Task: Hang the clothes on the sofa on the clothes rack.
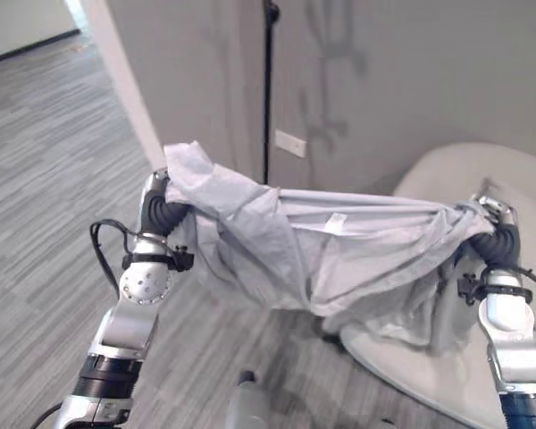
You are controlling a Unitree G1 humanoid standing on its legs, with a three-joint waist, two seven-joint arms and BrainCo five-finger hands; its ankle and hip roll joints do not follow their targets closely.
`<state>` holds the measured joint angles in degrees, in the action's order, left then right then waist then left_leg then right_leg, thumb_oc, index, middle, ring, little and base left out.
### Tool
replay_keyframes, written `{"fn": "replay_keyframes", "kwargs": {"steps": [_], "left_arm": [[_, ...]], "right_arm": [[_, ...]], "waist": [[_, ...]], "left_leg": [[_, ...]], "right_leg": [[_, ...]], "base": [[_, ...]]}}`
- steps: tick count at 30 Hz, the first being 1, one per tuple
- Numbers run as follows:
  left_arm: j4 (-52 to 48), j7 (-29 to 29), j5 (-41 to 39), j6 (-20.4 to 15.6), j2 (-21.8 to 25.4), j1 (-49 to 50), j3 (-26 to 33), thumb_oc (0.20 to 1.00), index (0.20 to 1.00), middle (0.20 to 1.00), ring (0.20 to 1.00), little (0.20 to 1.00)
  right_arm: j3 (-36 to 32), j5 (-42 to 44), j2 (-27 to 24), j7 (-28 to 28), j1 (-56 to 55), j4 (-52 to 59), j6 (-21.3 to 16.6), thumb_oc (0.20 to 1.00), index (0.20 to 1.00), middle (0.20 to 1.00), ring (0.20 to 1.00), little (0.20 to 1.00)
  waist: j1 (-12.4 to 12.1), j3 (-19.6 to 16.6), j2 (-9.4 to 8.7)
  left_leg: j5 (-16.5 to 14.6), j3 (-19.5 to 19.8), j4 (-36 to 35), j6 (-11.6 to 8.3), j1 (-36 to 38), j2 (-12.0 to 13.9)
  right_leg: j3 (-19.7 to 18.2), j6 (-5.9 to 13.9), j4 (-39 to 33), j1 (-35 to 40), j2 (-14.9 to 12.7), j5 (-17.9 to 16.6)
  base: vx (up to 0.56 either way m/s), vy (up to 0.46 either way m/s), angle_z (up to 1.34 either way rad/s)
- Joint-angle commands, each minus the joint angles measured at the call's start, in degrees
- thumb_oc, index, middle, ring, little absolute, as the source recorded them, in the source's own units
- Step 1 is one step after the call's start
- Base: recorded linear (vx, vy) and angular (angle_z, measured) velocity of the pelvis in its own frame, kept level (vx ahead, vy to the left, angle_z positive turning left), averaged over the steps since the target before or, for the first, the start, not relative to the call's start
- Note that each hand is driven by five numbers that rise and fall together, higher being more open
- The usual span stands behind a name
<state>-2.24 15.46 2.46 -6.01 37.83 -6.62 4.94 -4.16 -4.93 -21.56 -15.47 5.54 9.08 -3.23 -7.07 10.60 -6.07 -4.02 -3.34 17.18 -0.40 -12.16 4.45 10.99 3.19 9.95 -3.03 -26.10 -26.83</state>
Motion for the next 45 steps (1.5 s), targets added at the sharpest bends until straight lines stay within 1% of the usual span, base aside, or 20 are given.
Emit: {"fn": "replay_keyframes", "kwargs": {"steps": [1,2,3,4,6,10,12,16,19,22,23,27,28,30,35,39,40,42,43,45], "left_arm": [[-6.38,0.92,0.82,-1.58,-1.16,-2.19,1.52,0.200,0.200,0.200,0.200,0.200],[-5.96,0.93,1.45,-1.23,-2.22,-1.63,1.73,0.200,0.200,0.200,0.200,0.200],[-5.84,0.72,1.41,-1.22,-3.43,-1.25,1.90,0.200,0.200,0.200,0.200,0.200],[-4.73,0.91,1.71,-0.55,-4.56,-0.67,1.67,0.200,0.200,0.200,0.200,0.200],[-5.99,-0.12,2.43,-1.20,-5.55,-0.49,1.84,0.200,0.200,0.200,0.200,0.200],[-6.91,-1.04,2.21,-1.56,-6.72,0.99,2.14,0.200,0.200,0.200,0.200,0.200],[-6.75,-1.13,2.01,-1.51,-6.64,0.99,1.92,0.200,0.200,0.200,0.200,0.200],[-7.62,-1.30,1.00,-1.80,-7.19,1.63,1.87,0.200,0.200,0.200,0.200,0.200],[-7.66,-1.27,0.40,-2.04,-7.68,1.73,1.77,0.200,0.200,0.200,0.200,0.200],[-7.74,-0.89,0.14,-1.81,-6.93,1.55,1.40,0.200,0.200,0.200,0.200,0.200],[-7.61,-0.52,-0.24,-1.78,-6.60,1.20,1.21,0.200,0.200,0.200,0.200,0.200],[-6.81,0.04,-0.51,-1.85,-6.45,0.39,0.53,0.200,0.200,0.200,0.200,0.200],[-6.67,0.06,-0.20,-1.64,-6.59,0.25,0.38,0.200,0.200,0.200,0.200,0.200],[-7.42,-0.75,0.58,-1.78,-6.09,-0.31,-0.41,0.200,0.200,0.200,0.200,0.200],[-7.79,-1.72,0.96,-1.42,-3.38,0.21,0.09,0.200,0.200,0.200,0.200,0.200],[-7.74,-1.53,1.16,-1.25,-2.69,0.07,0.25,0.200,0.200,0.200,0.200,0.200],[-7.84,-1.20,1.15,-1.32,-2.46,-0.13,0.68,0.200,0.200,0.200,0.200,0.200],[-7.50,-0.54,1.72,-0.95,-2.42,-0.42,0.47,0.200,0.200,0.200,0.200,0.200],[-7.32,-0.36,1.94,-0.66,-2.67,-0.78,0.16,0.200,0.200,0.200,0.200,0.200],[-7.22,-0.70,2.00,-1.28,-3.85,-0.68,0.29,0.200,0.200,0.200,0.200,0.200]], "right_arm": [[-2.54,-0.72,-7.69,-1.55,6.76,-1.62,-3.42,0.200,0.200,0.200,0.200,0.200],[-2.03,-0.91,-7.90,-1.23,6.70,-1.59,-3.61,0.200,0.200,0.200,0.200,0.200],[-1.94,-0.55,-8.01,-0.89,6.55,-1.67,-3.74,0.200,0.200,0.200,0.200,0.200],[-1.30,-0.57,-7.97,-1.31,6.17,-2.59,-3.76,0.200,0.200,0.200,0.200,0.200],[-2.54,-0.81,-8.33,-0.56,5.53,-1.61,-4.15,0.200,0.200,0.200,0.200,0.200],[-2.87,-0.16,-8.43,-0.43,5.12,-1.96,-4.23,0.200,0.200,0.200,0.200,0.200],[-2.66,0.48,-8.63,0.03,5.07,-2.02,-4.19,0.200,0.200,0.200,0.200,0.200],[-1.61,1.90,-9.35,0.22,5.96,-2.63,-4.49,0.200,0.200,0.200,0.200,0.200],[-1.44,2.08,-9.76,0.31,6.29,-2.90,-4.36,0.200,0.200,0.200,0.200,0.200],[-1.47,2.37,-10.78,-0.09,6.85,-3.33,-4.43,0.200,0.200,0.200,0.200,0.200],[-1.52,2.51,-11.30,-0.63,7.14,-3.75,-4.52,0.200,0.200,0.200,0.200,0.200],[-2.01,2.11,-11.48,-1.40,6.83,-4.15,-4.26,0.200,0.200,0.200,0.200,0.200],[-2.33,1.51,-11.07,-1.17,6.02,-3.55,-3.89,0.200,0.200,0.200,0.200,0.200],[-3.49,0.28,-10.57,-1.18,5.73,-2.96,-3.63,0.200,0.200,0.200,0.200,0.200],[-3.40,-0.90,-7.61,-0.46,5.51,-2.01,-2.48,0.200,0.200,0.200,0.200,0.200],[-2.47,-0.68,-6.39,-0.26,6.03,-2.27,-2.48,0.200,0.200,0.200,0.200,0.200],[-2.42,-0.14,-6.68,-0.41,6.72,-2.45,-2.53,0.200,0.200,0.200,0.200,0.200],[-3.20,-1.02,-7.70,-1.86,6.52,-3.92,-2.80,0.200,0.200,0.200,0.200,0.200],[-3.15,-0.90,-7.89,-0.66,5.85,-2.54,-2.97,0.200,0.200,0.200,0.200,0.200],[-3.45,-0.21,-7.92,-0.70,6.07,-2.55,-3.37,0.200,0.200,0.200,0.200,0.200]], "waist": [[1.04,-4.32,2.80],[0.70,-4.14,2.05],[0.74,-3.90,1.35],[0.34,-3.47,0.91],[1.11,-3.14,0.94],[1.60,-4.19,1.59],[2.08,-4.18,1.74],[2.00,-2.44,2.20],[2.10,-2.09,2.85],[1.91,-2.20,2.78],[2.21,-2.43,2.98],[2.42,-2.50,3.65],[2.23,-3.66,4.93],[2.35,-4.50,5.87],[1.90,-5.17,4.81],[1.90,-4.76,4.89],[2.05,-4.27,4.43],[2.90,-3.86,4.55],[3.79,-3.49,4.12],[3.55,-3.97,3.39]], "left_leg": [[4.13,2.86,-16.49,-4.48,7.65,0.65],[4.52,2.90,-16.53,-3.29,7.93,-2.19],[4.30,2.92,-16.57,-2.81,8.81,-4.05],[3.45,2.35,-16.53,-2.46,9.29,-5.01],[2.66,4.19,-15.60,-2.25,9.99,-6.38],[1.92,4.88,-15.57,-2.11,11.29,-6.68],[1.11,5.72,-13.80,-1.97,11.02,-6.80],[-0.40,7.50,-3.00,-2.96,5.93,-7.65],[0.61,7.10,-2.88,-3.49,4.32,-6.00],[3.74,8.03,-10.28,-4.09,2.35,-1.36],[5.21,8.46,-15.89,-5.36,0.95,0.70],[6.58,7.53,-19.27,-6.63,-0.35,2.50],[6.98,7.86,-22.05,-8.00,2.47,3.91],[9.30,8.01,-20.89,-7.67,3.53,2.78],[5.84,4.80,-17.24,-4.07,6.38,-0.67],[4.38,3.01,-16.64,-3.18,8.36,-0.85],[3.76,2.29,-17.47,-3.23,9.80,-1.28],[3.83,1.81,-16.68,-3.27,8.83,-1.40],[3.55,2.40,-16.58,-3.10,8.97,-2.18],[3.75,2.60,-17.06,-3.13,9.52,-2.51]], "right_leg": [[-0.09,7.82,-3.71,2.79,12.03,26.94],[-0.40,5.63,-2.81,2.63,17.88,30.23],[-1.37,4.65,-3.40,2.04,21.96,30.97],[-0.82,3.63,-4.51,2.41,23.42,31.17],[-3.38,3.39,-8.27,4.75,24.61,30.37],[-3.74,3.94,-12.89,6.66,25.06,27.89],[-4.13,4.09,-13.73,7.25,24.80,27.01],[-3.78,3.92,-14.47,8.80,23.88,27.03],[-3.15,4.11,-14.70,9.38,23.58,27.38],[-3.24,5.20,-14.27,8.64,22.62,28.00],[-3.02,5.56,-13.81,8.29,22.30,29.67],[-2.45,6.07,-13.71,9.45,21.57,31.58],[-2.85,6.49,-13.08,9.72,21.15,31.76],[-2.81,7.80,-10.70,9.24,17.86,31.61],[-4.24,9.15,-2.85,7.34,12.39,31.11],[-2.97,8.72,2.26,4.25,11.83,29.99],[-0.33,8.05,-1.25,1.50,12.42,27.62],[0.10,8.78,-5.94,2.52,13.83,27.39],[-2.99,8.05,-7.19,2.65,15.71,27.86],[-5.11,8.26,-10.42,3.40,16.48,26.43]], "base": [[-0.01,0.499,-0.42],[0.01,0.446,0.13],[0.04,0.260,-0.05],[0.06,0.124,0.11],[0.09,0.028,0.45],[0.09,-0.010,0.11],[0.03,-0.041,-0.02],[-0.03,-0.002,0.06],[0.00,0.095,0.08],[0.05,0.202,0.11],[0.11,0.294,0.23],[0.10,0.192,0.15],[0.19,0.457,-0.21],[0.16,0.541,-0.19],[0.13,0.287,-0.09],[0.07,0.163,-0.32],[0.03,0.016,-0.48],[0.04,-0.003,-0.58],[0.05,-0.034,-0.21],[0.10,-0.053,0.63]]}}
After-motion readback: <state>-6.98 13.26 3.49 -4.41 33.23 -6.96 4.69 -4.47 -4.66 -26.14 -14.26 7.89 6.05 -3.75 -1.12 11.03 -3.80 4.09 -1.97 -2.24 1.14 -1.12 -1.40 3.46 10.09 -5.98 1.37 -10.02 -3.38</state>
